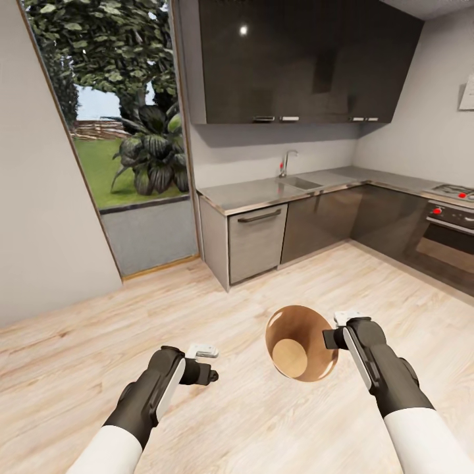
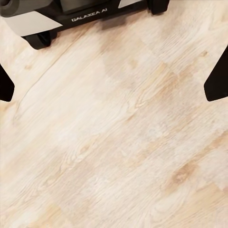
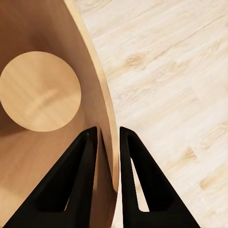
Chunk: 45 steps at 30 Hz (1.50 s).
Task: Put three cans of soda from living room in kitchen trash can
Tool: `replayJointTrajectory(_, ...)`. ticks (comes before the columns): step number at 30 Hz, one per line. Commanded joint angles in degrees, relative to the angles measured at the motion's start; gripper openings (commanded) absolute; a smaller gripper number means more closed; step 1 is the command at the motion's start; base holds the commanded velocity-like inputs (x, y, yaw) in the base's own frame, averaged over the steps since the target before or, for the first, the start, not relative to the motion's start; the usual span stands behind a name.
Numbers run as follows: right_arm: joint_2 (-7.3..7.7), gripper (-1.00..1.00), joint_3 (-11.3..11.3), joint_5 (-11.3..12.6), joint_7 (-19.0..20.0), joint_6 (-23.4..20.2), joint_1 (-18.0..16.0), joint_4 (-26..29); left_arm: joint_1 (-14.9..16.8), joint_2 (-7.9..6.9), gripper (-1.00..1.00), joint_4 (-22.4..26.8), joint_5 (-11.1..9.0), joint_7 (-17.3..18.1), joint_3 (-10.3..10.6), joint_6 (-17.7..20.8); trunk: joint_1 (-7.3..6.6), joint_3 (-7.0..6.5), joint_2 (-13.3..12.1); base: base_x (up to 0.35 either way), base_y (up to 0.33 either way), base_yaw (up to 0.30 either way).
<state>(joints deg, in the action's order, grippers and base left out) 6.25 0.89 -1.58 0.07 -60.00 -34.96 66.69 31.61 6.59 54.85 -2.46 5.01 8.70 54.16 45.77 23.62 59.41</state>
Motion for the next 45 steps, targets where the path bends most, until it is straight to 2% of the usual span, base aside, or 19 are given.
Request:
replayJointTrajectory(1,-0.01,-1.00,-0.01,0.75,0.28,0.00,-0.02,0.02,-0.01,0.00,1.00,0.00,0.00,0.00,0.00,-0.01,0.00,-0.03,0.00,0.000,0.000,0.000)
replayJointTrajectory(21,0.07,-1.00,0.11,0.61,0.27,0.00,-0.02,-0.02,-0.04,-0.05,1.00,-0.02,-0.06,-0.20,-0.05,-0.22,0.00,-0.07,0.00,0.000,0.000,0.000)
replayJointTrajectory(24,0.08,-1.00,0.15,-0.60,0.27,0.00,-0.02,-0.08,-0.05,-0.07,1.00,-0.07,-0.07,-0.23,-0.10,-0.25,0.00,-0.07,0.00,0.000,0.000,0.000)
replayJointTrajectory(29,0.08,-1.00,-0.21,-4.13,0.28,0.00,-0.02,-0.25,-0.05,-0.10,1.00,-0.35,-0.08,-0.30,-0.23,-0.27,0.00,-0.07,0.00,0.000,0.000,0.000)
replayJointTrajectory(32,0.27,-1.00,-1.12,-5.39,0.28,0.00,-0.02,-0.36,-0.05,-0.14,1.00,-0.58,-0.07,-0.37,-0.38,-0.27,0.00,-0.07,0.00,0.000,0.000,0.000)
replayJointTrajectory(35,1.38,-1.00,-2.67,-6.32,0.28,0.00,-0.02,-0.54,-0.06,-0.22,1.00,-0.88,0.04,-0.42,-0.64,-0.22,0.00,-0.07,0.00,0.000,0.000,0.000)
replayJointTrajectory(37,2.06,-1.00,-2.94,-6.48,0.28,0.00,-0.02,-0.61,-0.06,-0.25,1.00,-1.01,0.07,-0.42,-0.69,-0.22,0.00,-0.07,0.00,0.000,0.000,0.000)
replayJointTrajectory(39,3.43,-1.00,-3.23,-6.65,0.28,0.00,0.03,-0.70,-0.06,-0.37,1.00,-1.36,0.10,-0.52,-0.79,-0.20,0.00,-0.07,0.00,0.000,0.000,0.000)
replayJointTrajectory(45,5.19,-1.00,-3.46,-6.72,0.30,0.00,1.30,-0.76,-0.01,-0.62,1.00,-1.54,0.09,-0.72,-0.87,-0.14,0.00,-0.07,0.00,0.000,0.000,0.000)
